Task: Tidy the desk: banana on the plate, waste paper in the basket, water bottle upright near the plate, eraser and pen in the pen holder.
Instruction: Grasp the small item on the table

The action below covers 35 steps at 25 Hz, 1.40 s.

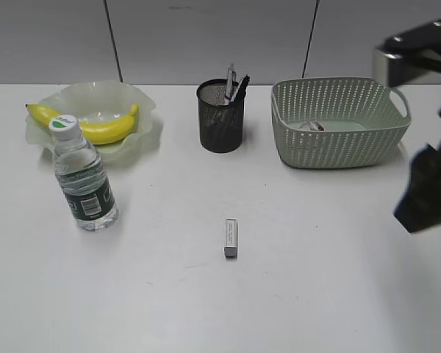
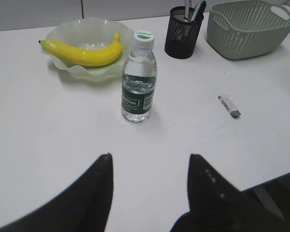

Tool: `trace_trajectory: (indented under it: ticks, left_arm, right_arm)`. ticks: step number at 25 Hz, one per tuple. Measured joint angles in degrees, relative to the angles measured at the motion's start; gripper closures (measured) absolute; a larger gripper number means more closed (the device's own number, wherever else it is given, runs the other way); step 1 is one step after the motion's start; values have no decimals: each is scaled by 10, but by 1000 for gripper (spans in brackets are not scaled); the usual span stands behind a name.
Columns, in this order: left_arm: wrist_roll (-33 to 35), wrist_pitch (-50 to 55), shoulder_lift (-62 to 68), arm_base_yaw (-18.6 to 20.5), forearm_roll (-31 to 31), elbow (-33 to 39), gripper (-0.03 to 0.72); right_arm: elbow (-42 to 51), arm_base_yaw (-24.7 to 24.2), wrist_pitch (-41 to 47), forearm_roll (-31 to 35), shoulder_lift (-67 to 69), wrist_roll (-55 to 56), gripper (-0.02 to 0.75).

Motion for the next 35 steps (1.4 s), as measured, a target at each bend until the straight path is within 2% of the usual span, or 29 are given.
trace_trajectory:
  ticks: [5,11,19,23,26,30,35]
  left_arm:
    - [0,0,0,0,0,0,314]
    - [0,0,0,0,0,0,321]
    - [0,0,0,-1,0,0,383]
    - [0,-6,35,-1,-16,-1,396]
    - [0,-51,91,-1,-53,-11,399]
    - [2,-168,205,-1,-117,-21,399]
    - [78,-299,383,-1,-253,-21,399]
  right_arm:
    - [140,0,-2,0,-176,13,339]
    - [261,0,-1,0,-423,15,338]
    - [279,0,-1,-19,-728,17,338]
    - [279,0,3,-33,-745,39,338]
    - [279,0,3,-37,-745,43,338]
    - [279,0,1,-42,-745,45,338]
    - [294,0,-28,-42,-746,47,338]
